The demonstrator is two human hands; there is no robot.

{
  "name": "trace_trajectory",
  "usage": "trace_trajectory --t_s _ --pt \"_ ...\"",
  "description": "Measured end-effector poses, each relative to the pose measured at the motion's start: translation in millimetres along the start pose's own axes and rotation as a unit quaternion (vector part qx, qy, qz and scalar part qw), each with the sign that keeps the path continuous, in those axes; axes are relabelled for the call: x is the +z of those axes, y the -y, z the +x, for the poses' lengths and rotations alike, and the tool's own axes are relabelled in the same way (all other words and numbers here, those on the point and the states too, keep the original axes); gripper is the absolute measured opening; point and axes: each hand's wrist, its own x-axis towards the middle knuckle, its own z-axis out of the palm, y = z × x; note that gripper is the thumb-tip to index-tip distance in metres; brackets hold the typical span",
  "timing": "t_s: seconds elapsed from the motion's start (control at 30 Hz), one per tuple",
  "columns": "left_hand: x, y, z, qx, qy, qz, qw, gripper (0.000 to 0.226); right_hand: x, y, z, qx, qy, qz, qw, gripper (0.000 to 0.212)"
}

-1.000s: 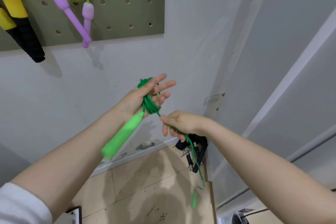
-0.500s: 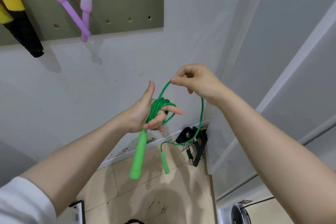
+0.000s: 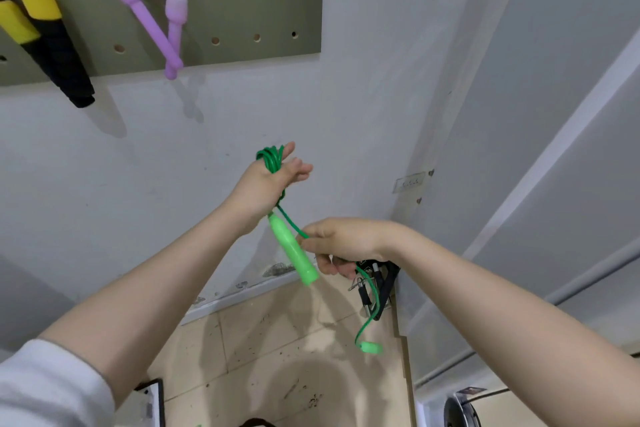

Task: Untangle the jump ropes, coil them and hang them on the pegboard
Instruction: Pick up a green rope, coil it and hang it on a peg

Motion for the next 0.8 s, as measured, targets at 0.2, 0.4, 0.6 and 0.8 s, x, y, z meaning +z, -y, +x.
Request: trace_trajectory --t_s 0.2,0.4,0.6,0.8 --pt "-1 7 -19 -0.078 0.166 0.081 0.980 0.080 -36 39 -26 -0.161 -0.209 0.044 0.964 0.018" --pt "8 -20 -32 -0.035 0.375 -0.156 0.913 0.083 -53 22 -20 -0.161 -0.363 0.166 0.903 0.023" --pt "19 -28 -29 0.021 0.213 -0.221 0.951 0.068 -22 -1 3 -0.082 -0.234 0.161 0.955 0.038" --pt "13 1 -12 -0.023 0.052 -0.154 0.986 0.037 2 -7 -7 0.005 -0.036 0.016 0.999 0.017"
